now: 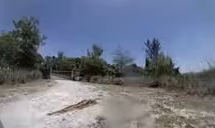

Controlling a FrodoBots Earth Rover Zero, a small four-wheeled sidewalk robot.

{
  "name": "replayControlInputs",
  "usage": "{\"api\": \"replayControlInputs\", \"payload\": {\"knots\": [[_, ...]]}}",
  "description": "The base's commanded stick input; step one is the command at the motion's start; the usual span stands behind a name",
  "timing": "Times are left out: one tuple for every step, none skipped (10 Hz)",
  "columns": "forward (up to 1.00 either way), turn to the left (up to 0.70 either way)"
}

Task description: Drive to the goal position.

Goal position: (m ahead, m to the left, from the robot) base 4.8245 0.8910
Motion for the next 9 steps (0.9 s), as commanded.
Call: {"api": "replayControlInputs", "payload": {"knots": [[0.70, 0.14], [0.70, 0.14], [0.70, 0.14], [0.70, 0.14], [0.70, 0.14], [0.70, 0.14], [0.70, 0.14], [0.70, 0.14], [0.70, 0.14]]}}
